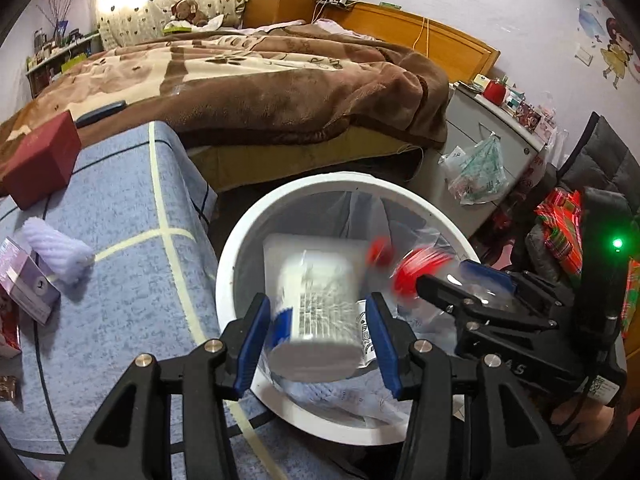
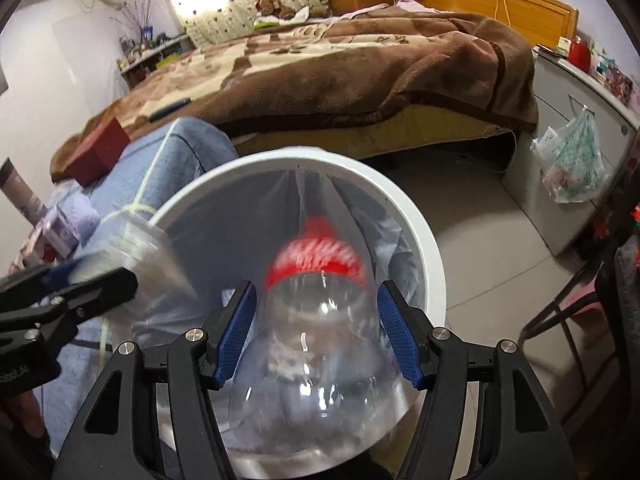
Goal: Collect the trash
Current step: 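Carry the cup and bottle over the wastebasket and open both tools, then move both open tools back toward the remaining trash on the table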
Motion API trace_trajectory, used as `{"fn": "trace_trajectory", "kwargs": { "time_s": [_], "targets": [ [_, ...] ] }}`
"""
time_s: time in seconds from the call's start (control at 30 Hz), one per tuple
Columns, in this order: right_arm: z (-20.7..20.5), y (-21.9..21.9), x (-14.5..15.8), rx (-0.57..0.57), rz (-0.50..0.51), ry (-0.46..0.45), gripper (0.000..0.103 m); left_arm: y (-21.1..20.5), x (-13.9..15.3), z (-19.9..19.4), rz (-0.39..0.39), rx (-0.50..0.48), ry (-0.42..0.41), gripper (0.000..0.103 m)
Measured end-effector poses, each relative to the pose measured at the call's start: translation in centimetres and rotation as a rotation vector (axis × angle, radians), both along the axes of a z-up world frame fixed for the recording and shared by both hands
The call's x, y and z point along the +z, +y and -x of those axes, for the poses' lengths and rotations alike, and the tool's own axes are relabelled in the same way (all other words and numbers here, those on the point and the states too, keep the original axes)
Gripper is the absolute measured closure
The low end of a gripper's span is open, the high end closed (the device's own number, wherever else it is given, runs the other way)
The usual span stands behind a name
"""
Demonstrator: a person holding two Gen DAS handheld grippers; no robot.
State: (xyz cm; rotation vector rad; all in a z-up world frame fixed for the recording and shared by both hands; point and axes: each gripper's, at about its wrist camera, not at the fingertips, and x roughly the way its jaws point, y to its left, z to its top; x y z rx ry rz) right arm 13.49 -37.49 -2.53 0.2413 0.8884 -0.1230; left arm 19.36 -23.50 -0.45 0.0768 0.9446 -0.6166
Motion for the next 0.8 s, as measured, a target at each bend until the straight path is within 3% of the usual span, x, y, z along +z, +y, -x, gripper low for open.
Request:
{"fn": "trace_trajectory", "kwargs": {
  "time_s": [0.07, 0.47, 0.8],
  "targets": [
    [0.2, 0.0, 0.2, 0.008, -0.015, -0.020, 0.038, 0.2, 0.0, 0.0, 0.005, 0.001, 0.000, 0.038],
    [0.6, 0.4, 1.0, -0.024, -0.024, -0.061, 0.038, 3.0, 1.0, 0.7, 0.020, 0.036, -0.018, 0.038],
    [1.1, 3.0, 2.5, 0.020, 0.007, -0.116, 0.038, 7.6, 2.7, 2.0, 0.059, 0.107, -0.061, 0.038]
  ]
}}
